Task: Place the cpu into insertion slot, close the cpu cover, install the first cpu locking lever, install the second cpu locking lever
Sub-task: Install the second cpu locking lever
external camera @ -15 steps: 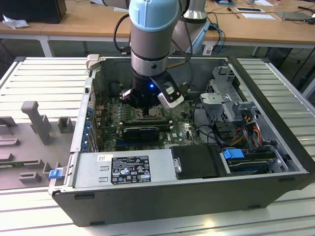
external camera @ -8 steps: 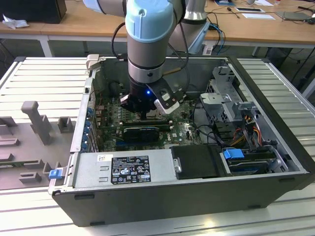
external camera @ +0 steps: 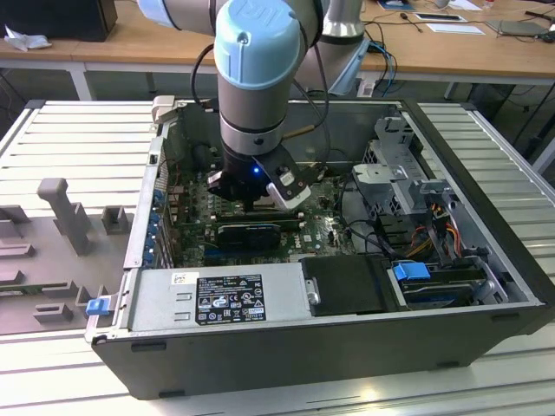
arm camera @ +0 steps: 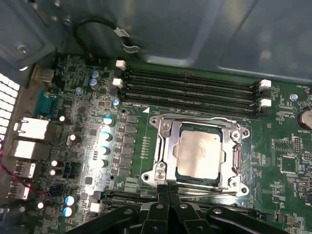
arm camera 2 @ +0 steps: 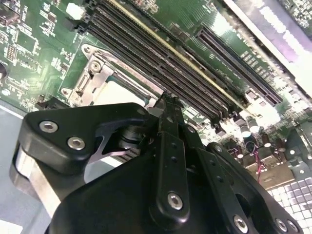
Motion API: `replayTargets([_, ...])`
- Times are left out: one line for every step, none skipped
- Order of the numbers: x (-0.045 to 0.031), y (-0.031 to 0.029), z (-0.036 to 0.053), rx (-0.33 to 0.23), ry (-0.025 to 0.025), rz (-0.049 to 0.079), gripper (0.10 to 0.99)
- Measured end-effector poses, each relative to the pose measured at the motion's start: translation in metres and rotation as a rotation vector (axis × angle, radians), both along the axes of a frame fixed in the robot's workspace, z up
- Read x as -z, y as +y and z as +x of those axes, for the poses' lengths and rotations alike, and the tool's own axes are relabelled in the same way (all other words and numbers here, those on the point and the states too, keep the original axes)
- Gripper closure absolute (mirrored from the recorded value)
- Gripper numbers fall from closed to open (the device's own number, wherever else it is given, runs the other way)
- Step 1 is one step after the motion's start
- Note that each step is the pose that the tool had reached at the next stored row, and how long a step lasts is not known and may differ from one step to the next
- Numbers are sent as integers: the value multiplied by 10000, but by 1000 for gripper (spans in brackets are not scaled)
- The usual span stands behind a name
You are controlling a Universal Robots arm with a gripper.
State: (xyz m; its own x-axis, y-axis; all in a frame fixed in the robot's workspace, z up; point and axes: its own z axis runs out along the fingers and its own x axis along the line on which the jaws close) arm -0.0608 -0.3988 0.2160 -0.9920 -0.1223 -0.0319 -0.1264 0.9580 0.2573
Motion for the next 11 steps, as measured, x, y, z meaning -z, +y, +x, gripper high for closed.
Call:
replayTargets([0,-5,-3,1,0,139,980])
replayTargets([0,-21,-9,0,0,343,980])
replayTargets([1,-31,-11,-7,0,404,980])
replayTargets([1,-35,-12,-15,0,426,980])
replayTargets([2,-39,-14,-25,1,447,980])
replayTargets([2,-41,-15,-32,1,461,980])
replayTargets([2,-43,-17,-37,1,482,980])
replayTargets([2,-44,-18,-40,1,491,980])
replayTargets([2,-48,-20,-43,1,503,980])
replayTargets([2,-53,-24,-44,1,517,980])
replayTargets([2,-61,-39,-42,1,541,980])
